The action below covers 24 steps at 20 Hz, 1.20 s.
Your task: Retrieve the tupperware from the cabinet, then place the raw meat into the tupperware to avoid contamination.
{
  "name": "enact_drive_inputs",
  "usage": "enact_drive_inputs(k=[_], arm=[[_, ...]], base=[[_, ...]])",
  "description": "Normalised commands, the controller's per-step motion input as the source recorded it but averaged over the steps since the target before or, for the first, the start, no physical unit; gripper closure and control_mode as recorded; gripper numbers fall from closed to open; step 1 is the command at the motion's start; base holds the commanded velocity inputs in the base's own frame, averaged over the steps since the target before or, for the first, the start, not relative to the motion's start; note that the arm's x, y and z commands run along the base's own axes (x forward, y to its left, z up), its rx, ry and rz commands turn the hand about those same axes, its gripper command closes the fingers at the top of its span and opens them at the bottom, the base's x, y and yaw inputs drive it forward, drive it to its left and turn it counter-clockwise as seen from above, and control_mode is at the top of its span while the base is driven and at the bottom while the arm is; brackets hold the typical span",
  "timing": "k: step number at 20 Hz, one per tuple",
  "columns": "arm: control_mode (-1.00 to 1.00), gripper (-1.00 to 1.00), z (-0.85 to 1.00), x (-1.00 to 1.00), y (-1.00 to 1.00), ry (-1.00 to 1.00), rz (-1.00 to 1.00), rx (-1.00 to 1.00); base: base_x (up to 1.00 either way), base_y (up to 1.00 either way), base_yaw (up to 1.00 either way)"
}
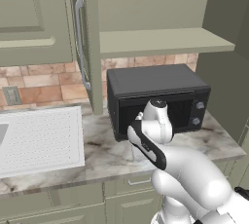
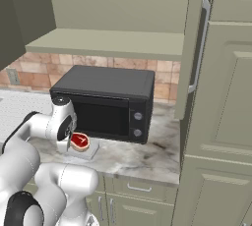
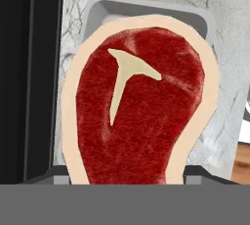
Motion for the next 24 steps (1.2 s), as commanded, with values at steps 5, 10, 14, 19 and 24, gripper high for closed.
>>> enact_drive_inputs(k=[5,10,14,19,24], arm=[[-1.00,-1.00,-0.01,0.01,0.00,0.00,0.00,0.01],[-1.00,-1.00,0.00,0.00,0.00,0.00,0.00,0.00],[-1.00,-1.00,0.00,0.00,0.00,0.00,0.00,0.00],[-1.00,-1.00,0.00,0.00,0.00,0.00,0.00,0.00],[-1.00,-1.00,0.06,-0.02,-0.07,0.00,0.00,-0.02]], base=[[0.00,0.00,0.00],[0.00,0.00,0.00],[0.00,0.00,0.00],[0.00,0.00,0.00],[0.00,0.00,0.00]])
